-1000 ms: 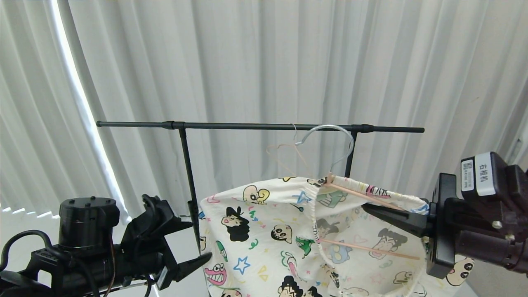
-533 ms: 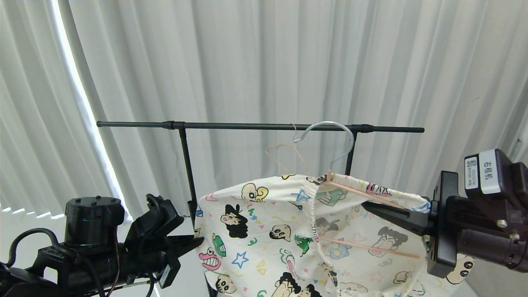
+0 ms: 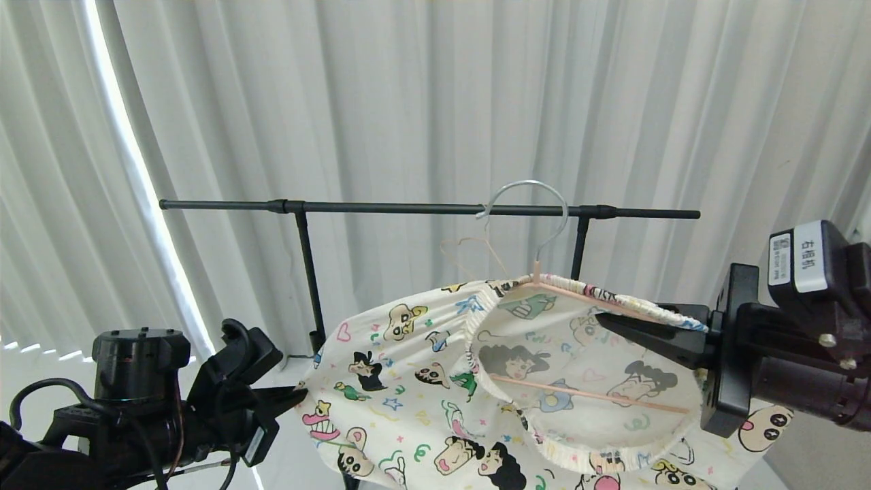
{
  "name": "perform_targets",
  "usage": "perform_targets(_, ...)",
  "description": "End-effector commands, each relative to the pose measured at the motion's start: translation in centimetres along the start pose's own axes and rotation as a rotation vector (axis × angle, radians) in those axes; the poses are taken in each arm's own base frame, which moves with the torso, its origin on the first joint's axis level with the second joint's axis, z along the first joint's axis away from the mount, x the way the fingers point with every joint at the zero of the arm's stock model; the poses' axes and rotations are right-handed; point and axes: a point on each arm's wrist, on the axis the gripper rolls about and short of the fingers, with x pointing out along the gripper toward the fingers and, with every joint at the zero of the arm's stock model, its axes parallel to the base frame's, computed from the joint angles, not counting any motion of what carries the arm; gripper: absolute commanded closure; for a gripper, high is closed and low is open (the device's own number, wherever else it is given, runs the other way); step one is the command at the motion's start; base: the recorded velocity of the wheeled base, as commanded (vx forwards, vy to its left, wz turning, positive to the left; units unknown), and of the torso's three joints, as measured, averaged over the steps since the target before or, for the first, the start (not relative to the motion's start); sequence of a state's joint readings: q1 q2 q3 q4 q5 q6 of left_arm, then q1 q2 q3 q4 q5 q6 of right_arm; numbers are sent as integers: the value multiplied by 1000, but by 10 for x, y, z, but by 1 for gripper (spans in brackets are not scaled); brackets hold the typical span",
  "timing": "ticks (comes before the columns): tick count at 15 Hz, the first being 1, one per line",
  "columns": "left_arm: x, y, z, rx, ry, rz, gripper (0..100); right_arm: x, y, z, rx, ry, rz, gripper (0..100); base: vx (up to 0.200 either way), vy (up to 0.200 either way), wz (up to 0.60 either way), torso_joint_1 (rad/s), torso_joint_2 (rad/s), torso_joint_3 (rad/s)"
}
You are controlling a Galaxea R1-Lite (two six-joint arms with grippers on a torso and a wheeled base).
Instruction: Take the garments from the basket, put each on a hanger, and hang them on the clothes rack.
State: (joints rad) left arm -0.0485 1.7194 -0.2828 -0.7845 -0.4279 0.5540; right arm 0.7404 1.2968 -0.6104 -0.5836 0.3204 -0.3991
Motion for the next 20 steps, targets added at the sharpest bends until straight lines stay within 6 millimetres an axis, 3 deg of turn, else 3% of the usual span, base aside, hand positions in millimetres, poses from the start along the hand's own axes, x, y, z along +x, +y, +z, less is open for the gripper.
perform_targets(1,2,1,-3,-3,29,27,100,1,-1,2,-2,-6,-4,100,0,0,0,0,0,0)
perform_targets(4,6,4,-8,-21,121,133,100,1,-2,4,-5,-14,-8,100,0,0,0,0,0,0)
perform_targets(10,0,0,3,11,31,98,100,3,-2,3,-3,-9,-5,100,0,0,0,0,0,0)
perform_targets(11,-2,0,6,18,10,94,0,4,-2,1,0,-1,-1,100,0,0,0,0,0,0)
perform_targets(13,-12,-4,7,-10,-8,103,0,5,-2,-2,5,10,-2,100,0,0,0,0,0,0)
perform_targets(16,-43,-15,16,-135,-110,152,0,3,-7,-10,17,44,-30,100,0,0,0,0,0,0)
perform_targets(20,-68,-26,11,-216,-145,239,0,-7,-17,-32,50,125,-105,100,0,0,0,0,0,0)
